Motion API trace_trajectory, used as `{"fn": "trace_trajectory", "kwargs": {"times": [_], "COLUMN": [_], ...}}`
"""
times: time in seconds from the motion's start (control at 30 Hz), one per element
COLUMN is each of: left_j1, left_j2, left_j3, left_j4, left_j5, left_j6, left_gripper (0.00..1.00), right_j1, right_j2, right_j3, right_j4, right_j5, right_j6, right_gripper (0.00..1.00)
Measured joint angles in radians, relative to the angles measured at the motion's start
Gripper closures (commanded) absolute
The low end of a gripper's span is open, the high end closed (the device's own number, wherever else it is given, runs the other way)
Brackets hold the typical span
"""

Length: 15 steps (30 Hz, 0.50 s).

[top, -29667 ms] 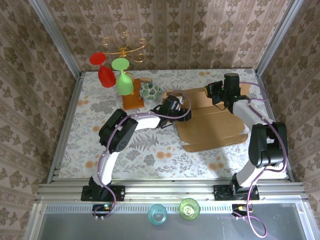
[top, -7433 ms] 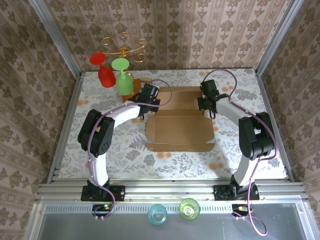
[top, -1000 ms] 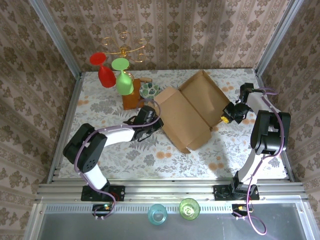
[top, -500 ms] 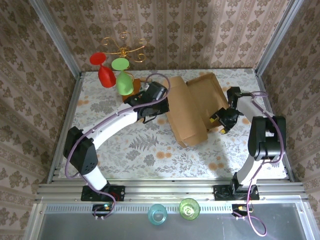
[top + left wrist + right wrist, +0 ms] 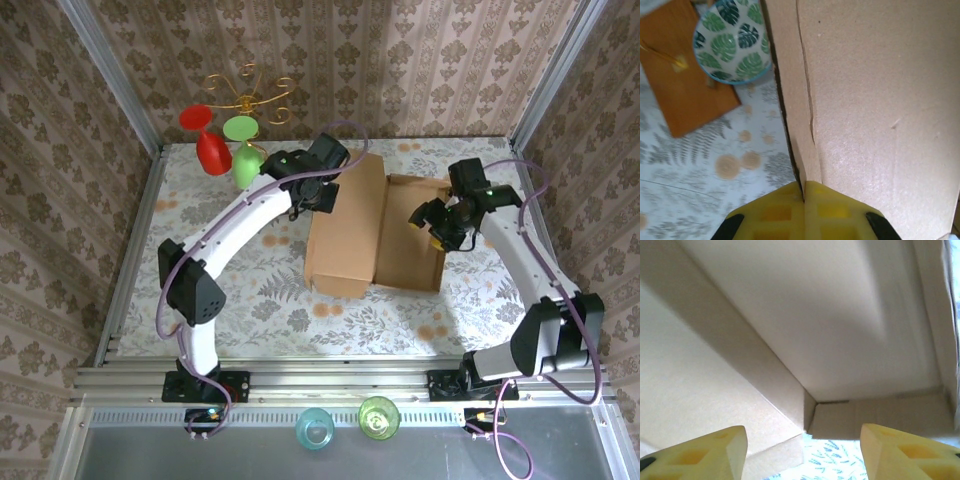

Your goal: Fold the paper box

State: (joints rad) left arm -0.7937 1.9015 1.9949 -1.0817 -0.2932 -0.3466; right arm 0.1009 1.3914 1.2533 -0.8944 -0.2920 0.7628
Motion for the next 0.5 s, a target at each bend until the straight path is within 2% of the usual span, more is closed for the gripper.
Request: {"fn": "trace_trajectory", "kwargs": {"times": [0.07,0.17,0.3,0.5], "left_j1": [-0.016,-0.054,-0.090,-0.088], "left_j2": [0.024,0.061,0.108,0.117], "left_j3": [0.062,0.142,0.200,0.197], "left_j4": [-0.020,-0.026,-0.008,0.077], "left_j5": [-0.055,-0.155,-0.244,-0.256], "left_j6": [0.082,0.208,0.360,0.598], "left_gripper": [1.00,1.00,1.00,1.00], "right_j1": [0.000,0.000,0.000,-0.017], "right_j2": [-0.032,-0.062,-0.107,-0.137], "right_j3": [0.000,0.000,-0.051,-0.200], "right_j4": [0.051,0.150,0.390,0.726], "right_j5": [-0.015,-0.031,-0.034,-0.081], "right_j6": [-0.063,-0.169,-0.330,-0.655], "right_gripper": [0.48,0.48,0.48,0.35]}}
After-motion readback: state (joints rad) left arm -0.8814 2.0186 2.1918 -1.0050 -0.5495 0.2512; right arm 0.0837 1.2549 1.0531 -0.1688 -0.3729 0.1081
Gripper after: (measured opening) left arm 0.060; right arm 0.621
